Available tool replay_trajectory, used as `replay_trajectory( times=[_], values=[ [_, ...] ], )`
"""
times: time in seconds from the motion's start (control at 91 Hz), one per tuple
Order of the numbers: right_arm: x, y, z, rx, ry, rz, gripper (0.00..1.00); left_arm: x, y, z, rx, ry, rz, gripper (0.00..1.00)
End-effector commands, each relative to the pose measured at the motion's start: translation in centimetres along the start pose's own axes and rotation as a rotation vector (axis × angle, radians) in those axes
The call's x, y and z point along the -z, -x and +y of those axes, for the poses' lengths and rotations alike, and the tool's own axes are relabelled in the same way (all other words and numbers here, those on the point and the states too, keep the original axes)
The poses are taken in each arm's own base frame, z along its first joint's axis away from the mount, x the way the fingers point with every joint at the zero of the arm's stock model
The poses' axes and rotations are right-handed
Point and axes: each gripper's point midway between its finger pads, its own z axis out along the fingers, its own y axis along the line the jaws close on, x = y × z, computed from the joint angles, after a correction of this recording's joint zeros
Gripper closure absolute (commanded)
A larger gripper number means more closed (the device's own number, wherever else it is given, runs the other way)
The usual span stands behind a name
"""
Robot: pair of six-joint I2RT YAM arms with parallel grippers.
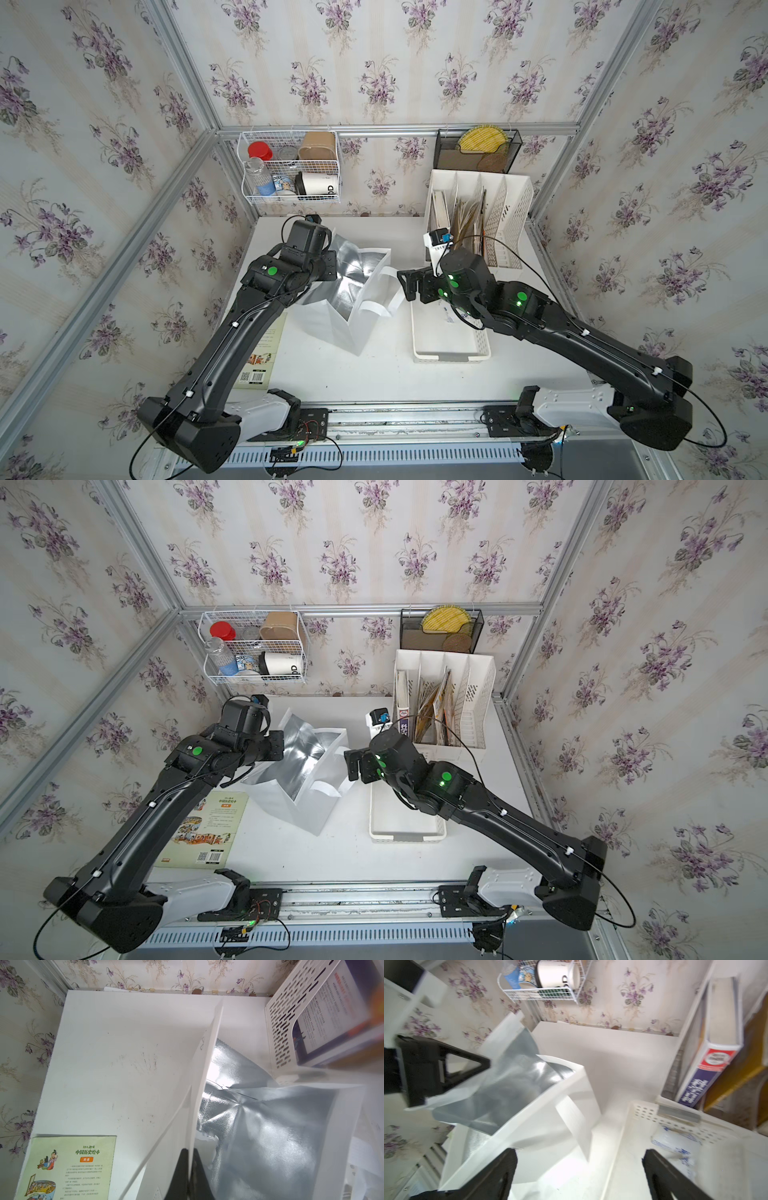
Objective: Place the ice pack in the delivery bag
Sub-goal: Place the ice pack in the delivery bag, then place the delivery bag at the center of the board, then pick up the ice pack from the bin.
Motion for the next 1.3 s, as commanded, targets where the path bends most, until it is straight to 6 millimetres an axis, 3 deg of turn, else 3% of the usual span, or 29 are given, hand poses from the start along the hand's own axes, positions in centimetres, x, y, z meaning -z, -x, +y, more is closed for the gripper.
replay_trajectory(
  times=[0.0,0.176,0.286,0.407,0.571,0.626,0.945,1.286],
  values=[
    [0.3,-2.1,-5.3,-0.049,-0.142,0.026,0.0,0.9,0.6,0.1,0.087,0.006,0.02,1.0],
    [-1.6,-7.7,-10.3,-0.138,-0.144,0.152,0.01,0.3,1.0,0.7,0.193,0.078,0.106,1.0],
    [-3.2,-10.2,-11.3,-0.147,-0.129,0.234,0.1,-1.4,0.5,1.7,0.203,0.175,0.184,1.0],
    [-4.8,-12.5,-12.1,-0.141,-0.14,0.308,0.18,-2.7,0.2,1.4,0.146,0.173,0.231,1.0],
    [-7.0,-13.9,-14.1,-0.161,-0.182,0.366,0.23,-2.8,0.1,0.8,0.171,0.127,0.211,1.0],
    [-7.6,-13.9,-15.6,-0.197,-0.206,0.372,0.22,-2.5,0.0,0.5,0.183,0.108,0.206,1.0],
    [-9.8,-16.8,-16.7,-0.194,-0.239,0.47,0.13,-1.3,0.9,1.6,0.282,0.095,0.133,1.0],
    [-11.1,-19.8,-17.9,-0.191,-0.288,0.542,0.12,-1.3,0.8,1.0,0.296,0.062,0.147,1.0]
  ],
)
